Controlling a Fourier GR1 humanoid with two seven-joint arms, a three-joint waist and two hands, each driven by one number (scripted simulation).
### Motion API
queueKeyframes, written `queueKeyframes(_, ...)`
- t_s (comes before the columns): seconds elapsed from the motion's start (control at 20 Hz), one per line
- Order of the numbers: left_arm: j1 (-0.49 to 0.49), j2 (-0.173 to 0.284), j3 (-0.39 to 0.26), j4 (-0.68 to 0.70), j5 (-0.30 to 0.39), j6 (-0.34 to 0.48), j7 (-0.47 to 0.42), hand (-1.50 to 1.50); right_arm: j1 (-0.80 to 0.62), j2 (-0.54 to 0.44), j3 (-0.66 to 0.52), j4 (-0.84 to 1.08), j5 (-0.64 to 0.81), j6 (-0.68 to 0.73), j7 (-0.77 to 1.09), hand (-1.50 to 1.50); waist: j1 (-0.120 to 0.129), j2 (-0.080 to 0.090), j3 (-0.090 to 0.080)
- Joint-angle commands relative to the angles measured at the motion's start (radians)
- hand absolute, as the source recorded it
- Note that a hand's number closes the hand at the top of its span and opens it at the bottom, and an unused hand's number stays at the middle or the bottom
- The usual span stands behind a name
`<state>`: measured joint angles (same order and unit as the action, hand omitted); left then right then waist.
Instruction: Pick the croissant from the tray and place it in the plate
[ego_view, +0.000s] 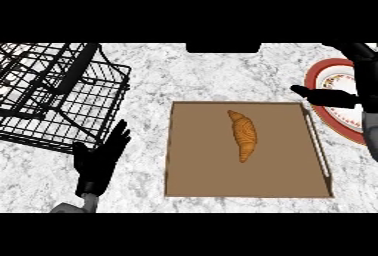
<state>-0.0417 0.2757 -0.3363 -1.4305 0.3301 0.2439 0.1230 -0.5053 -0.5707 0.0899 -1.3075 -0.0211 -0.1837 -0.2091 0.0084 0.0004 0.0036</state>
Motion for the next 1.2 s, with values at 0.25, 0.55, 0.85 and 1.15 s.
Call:
queueKeyframes(0.25, 0.020, -0.002, 0.031, 0.038, 0.002, -0.008, 0.021, 0.00, -0.004, -0.171, 0.141, -0.077, 0.142, 0.218, 0.223, -1.50, -0.007, -0.001, -0.006)
queueKeyframes(0.55, 0.042, 0.017, 0.040, 0.012, 0.000, -0.010, 0.039, 0.00, -0.088, -0.204, 0.262, -0.259, 0.172, 0.403, 0.516, -1.50, -0.010, -0.008, -0.006)
queueKeyframes(0.85, 0.030, 0.006, 0.071, 0.047, 0.007, -0.044, 0.014, 0.00, -0.120, -0.092, 0.345, -0.255, 0.299, 0.422, 0.691, -1.50, -0.002, 0.000, -0.005)
queueKeyframes(1.15, 0.029, 0.013, 0.084, 0.008, -0.012, -0.052, 0.054, 0.00, -0.108, 0.059, 0.414, -0.228, 0.451, 0.399, 0.781, -1.50, 0.000, 0.000, -0.004)
